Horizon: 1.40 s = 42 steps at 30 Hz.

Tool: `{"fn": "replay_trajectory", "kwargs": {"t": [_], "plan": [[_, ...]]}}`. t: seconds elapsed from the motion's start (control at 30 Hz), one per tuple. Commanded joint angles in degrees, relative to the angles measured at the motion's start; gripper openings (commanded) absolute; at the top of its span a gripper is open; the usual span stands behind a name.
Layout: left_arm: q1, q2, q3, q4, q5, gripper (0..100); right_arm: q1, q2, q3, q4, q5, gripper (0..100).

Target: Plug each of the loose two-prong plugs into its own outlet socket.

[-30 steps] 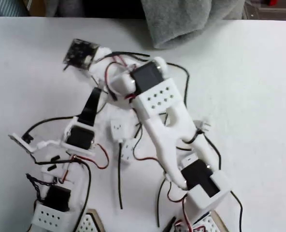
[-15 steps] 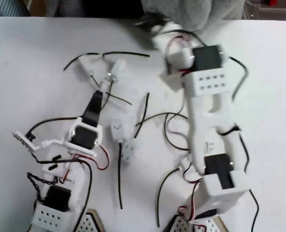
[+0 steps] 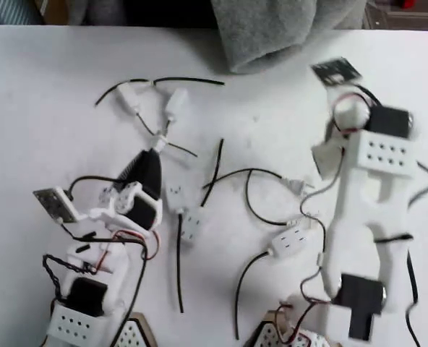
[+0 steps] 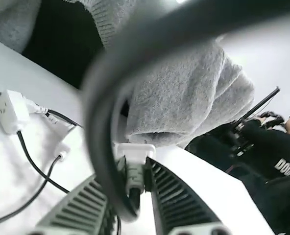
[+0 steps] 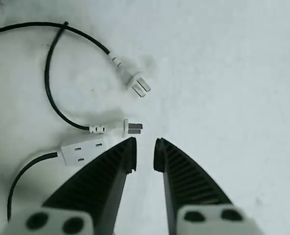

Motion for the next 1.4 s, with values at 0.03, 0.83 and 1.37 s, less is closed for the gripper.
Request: {"fn": "replay_trajectory", "kwargs": {"t": [0.03,0.83,1.37], "plan": [[-0.22,-0.92,-1.49,1.58,-3.87,2,5.32,-7.78,14.77,-9.01,-4.84,7.3],[-4.97,17.8,-24.35,15.56,-16.35,2,5.85,-19.3,61.98,-47.08,-13.01,7.3],[5.05,72.66,-88.09,65.23,-23.12,2,7.96,-19.21,61.98,-49.1,-17.85,7.3]]}}
